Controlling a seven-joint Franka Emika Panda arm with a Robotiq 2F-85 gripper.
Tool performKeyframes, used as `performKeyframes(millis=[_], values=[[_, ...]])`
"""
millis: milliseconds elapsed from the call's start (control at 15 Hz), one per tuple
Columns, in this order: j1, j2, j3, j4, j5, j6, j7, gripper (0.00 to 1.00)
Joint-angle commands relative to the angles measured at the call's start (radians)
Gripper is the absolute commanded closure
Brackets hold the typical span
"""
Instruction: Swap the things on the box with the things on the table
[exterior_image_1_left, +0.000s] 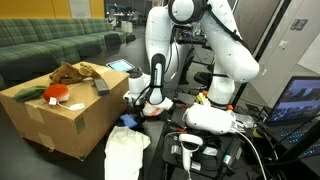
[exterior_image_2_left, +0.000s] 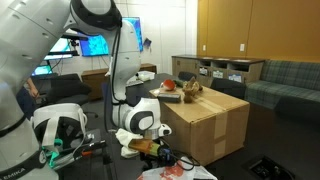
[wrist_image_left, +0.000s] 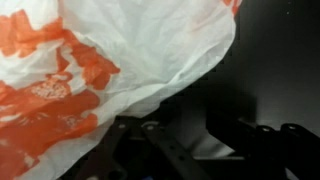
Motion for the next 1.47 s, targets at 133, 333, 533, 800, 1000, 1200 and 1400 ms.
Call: performKeyframes(millis=[133, 333, 533, 800, 1000, 1200, 1400], values=[[-0.018, 0.016, 0.014, 0.025, -0.023, 0.009, 0.008, 1.0], [-0.187, -0.021, 0.167, 0.023, 0.026, -0.075, -0.019, 0.74], [-0.359, -0.033, 0.322, 0.041, 0.125, -0.159, -0.019, 0.56], [-0.55, -0.017, 0.501, 0.068, 0.276, -0.249, -0.062, 0.25], [-0.58, 0.003, 0.569, 0.09, 0.375, -0.268, -0.04, 0.03], [-0.525, 0.005, 0.568, 0.093, 0.473, -0.225, 0.065, 0.0], [-0.44, 0.007, 0.559, 0.084, 0.559, -0.139, 0.201, 0.0]])
